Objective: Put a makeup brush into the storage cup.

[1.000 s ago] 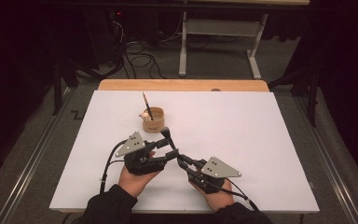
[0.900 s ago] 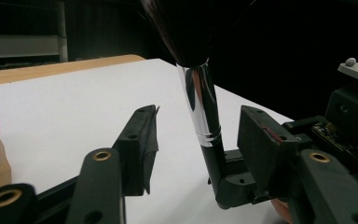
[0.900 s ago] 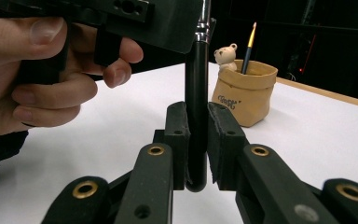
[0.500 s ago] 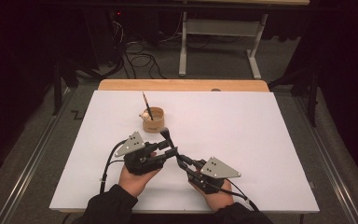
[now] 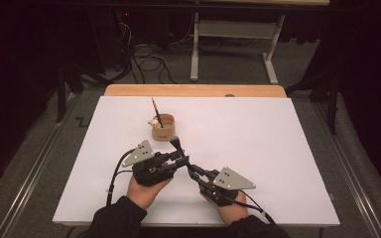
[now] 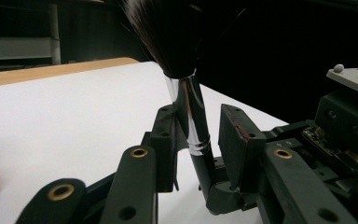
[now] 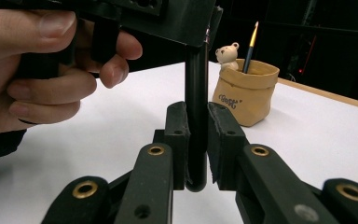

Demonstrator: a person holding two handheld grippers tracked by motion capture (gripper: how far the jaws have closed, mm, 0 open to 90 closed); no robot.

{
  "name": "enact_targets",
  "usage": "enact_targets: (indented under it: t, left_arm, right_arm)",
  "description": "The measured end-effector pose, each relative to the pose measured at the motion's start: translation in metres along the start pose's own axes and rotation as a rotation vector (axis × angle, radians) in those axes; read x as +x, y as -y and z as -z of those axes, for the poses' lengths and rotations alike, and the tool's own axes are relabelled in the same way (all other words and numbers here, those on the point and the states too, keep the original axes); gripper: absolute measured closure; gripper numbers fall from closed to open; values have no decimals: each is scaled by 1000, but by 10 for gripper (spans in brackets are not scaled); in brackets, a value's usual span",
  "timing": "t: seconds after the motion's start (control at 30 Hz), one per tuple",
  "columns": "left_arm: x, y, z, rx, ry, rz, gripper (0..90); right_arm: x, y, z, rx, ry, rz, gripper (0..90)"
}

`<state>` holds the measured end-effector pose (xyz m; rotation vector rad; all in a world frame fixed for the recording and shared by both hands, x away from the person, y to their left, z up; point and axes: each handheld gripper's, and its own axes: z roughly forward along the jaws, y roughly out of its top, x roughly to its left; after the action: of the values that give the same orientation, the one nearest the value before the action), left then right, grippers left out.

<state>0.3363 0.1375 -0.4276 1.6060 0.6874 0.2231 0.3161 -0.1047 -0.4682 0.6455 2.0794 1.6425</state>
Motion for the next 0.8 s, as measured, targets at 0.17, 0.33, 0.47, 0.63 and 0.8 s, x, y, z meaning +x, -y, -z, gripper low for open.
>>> enact_targets:
  t: [0.17, 0.33, 0.47, 0.63, 0.8]
  left_arm:
    - [0, 0, 0, 0, 0, 1, 709]
    - [1, 0, 0, 1, 1, 4, 731]
    - [1, 1, 0, 0, 7, 10, 742]
    - [1, 1, 0, -3, 21, 20, 757]
    - [0, 1, 0, -3, 36, 10, 772]
  right_arm:
    - [0, 0, 0, 0, -1, 5, 804]
    - [0, 0, -1, -2, 1, 6, 803]
    - [0, 1, -1, -3, -3, 7, 803]
    - [1, 1, -1, -2, -1, 8, 803]
    - [1, 2, -2, 0, -5, 13, 802]
